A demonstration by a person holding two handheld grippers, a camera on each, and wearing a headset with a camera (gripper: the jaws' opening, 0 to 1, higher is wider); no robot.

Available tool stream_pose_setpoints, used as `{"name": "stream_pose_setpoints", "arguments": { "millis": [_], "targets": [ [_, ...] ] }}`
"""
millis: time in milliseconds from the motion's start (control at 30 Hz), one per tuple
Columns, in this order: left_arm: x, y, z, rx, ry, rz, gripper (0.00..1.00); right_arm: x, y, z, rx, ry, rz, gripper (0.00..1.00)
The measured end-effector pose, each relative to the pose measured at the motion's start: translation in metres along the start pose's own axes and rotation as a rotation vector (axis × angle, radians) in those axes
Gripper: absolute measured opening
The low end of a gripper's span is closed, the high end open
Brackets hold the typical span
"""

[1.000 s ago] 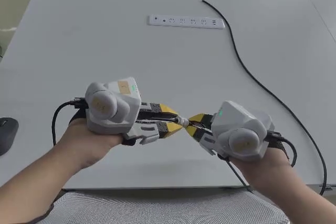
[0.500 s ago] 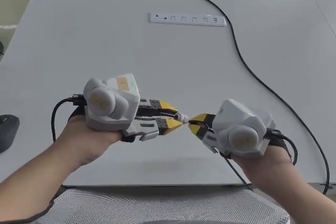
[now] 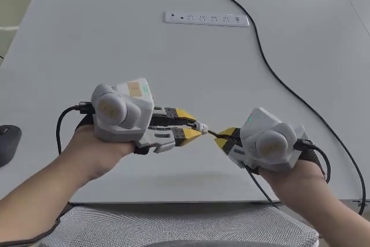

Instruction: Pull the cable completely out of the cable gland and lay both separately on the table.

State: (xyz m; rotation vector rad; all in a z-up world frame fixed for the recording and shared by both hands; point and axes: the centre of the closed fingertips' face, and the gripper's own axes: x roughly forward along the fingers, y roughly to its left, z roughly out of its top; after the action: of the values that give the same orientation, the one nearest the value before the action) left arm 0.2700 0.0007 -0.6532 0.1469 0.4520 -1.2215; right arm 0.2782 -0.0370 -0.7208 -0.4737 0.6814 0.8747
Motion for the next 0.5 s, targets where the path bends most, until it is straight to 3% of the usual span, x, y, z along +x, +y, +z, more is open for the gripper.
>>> {"name": "stream_pose_setpoints", "arguments": {
  "millis": [500],
  "targets": [
    [-0.005,0.004,0.002,-0.02,-0.013,0.019,0.16,-0.003,-0.008,-0.023,0.056,0.048,-0.004,0.0]
  ]
}}
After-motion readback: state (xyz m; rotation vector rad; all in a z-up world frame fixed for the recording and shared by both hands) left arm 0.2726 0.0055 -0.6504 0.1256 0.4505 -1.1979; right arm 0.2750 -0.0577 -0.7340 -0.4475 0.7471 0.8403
